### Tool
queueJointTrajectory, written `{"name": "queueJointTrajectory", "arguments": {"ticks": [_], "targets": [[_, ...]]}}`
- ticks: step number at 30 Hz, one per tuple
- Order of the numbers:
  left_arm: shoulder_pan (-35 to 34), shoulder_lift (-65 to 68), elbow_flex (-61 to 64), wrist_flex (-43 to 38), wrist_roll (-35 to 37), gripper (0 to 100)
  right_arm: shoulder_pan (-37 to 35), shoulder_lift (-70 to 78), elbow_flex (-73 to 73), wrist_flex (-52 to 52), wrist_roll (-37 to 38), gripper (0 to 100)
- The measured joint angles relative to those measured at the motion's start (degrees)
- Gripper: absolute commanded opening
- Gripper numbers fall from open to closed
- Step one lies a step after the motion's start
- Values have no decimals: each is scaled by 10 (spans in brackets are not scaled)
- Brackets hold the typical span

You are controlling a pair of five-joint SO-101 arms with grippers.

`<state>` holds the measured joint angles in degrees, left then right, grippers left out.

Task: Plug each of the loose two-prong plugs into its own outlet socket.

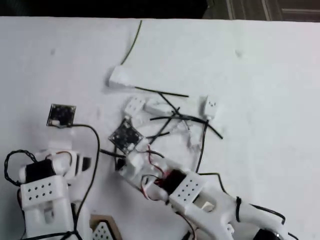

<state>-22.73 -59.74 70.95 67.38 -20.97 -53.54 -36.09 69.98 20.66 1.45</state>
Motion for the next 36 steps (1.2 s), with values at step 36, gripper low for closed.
{"name": "queueJointTrajectory", "arguments": {"ticks": [36], "targets": [[0,0,0,0,-4,268,25,4,-1,55,69,16]]}}
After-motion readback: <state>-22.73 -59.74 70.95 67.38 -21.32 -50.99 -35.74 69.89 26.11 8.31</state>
